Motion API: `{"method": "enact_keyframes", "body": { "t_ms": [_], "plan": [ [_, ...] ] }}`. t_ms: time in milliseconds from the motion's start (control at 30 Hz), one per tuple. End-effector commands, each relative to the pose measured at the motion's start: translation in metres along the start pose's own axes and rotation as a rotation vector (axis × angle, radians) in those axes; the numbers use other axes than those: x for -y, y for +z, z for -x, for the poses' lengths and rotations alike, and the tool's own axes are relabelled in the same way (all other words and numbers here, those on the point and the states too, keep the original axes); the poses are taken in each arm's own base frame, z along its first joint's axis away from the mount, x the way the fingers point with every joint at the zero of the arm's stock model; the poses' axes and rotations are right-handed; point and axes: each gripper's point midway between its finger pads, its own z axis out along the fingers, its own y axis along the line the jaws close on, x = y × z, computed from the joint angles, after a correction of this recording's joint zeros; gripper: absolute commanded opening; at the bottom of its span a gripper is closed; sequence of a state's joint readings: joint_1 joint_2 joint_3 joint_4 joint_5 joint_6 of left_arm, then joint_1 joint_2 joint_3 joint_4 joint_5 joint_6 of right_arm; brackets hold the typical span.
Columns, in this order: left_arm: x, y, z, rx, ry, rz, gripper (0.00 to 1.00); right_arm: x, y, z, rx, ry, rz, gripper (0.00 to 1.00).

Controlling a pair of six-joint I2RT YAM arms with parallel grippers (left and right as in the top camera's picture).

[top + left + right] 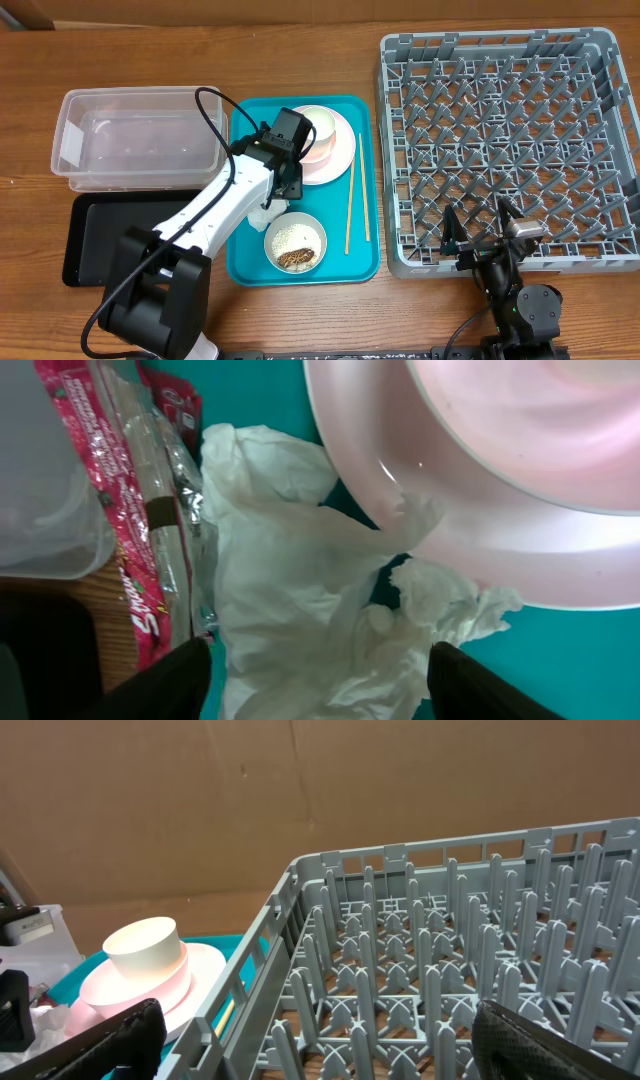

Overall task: Sort waste into correct bins and load items into the dishwasher
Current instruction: 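Lower the left gripper and grasp the crumpled white tissue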

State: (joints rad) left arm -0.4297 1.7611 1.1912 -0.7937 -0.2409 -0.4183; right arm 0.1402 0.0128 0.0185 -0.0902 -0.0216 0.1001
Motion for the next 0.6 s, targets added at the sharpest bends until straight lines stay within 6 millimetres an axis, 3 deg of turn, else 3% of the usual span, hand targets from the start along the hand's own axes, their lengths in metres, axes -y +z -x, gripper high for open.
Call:
{"method": "enact_keyframes", "body": {
  "t_ms": [0,100,433,500,567],
  "plan": [
    [-0.007,-0.005,0.01,0.035,0.033,0.031,0.78,0.0,0.0,-0.002,0.003,-0.007,0.001,1.0],
    [-0.004,0.002,0.008,0.021,0.083,0.027,0.84,0.0,0.0,-0.002,0.003,-0.007,0.001,1.0],
    [0.006,0.043,-0.006,-0.071,0.322,0.022,0.88,0.0,0.0,-0.002,0.003,-0.007,0.001,1.0],
    [0.007,0.043,-0.005,-0.069,0.331,0.021,0.85,0.0,0.0,-0.002,0.003,-0.007,0.001,1.0],
    [0.007,0.043,-0.005,-0.066,0.33,0.02,0.75,0.0,0.0,-0.002,0.003,-0.007,0.001,1.0]
  ]
}}
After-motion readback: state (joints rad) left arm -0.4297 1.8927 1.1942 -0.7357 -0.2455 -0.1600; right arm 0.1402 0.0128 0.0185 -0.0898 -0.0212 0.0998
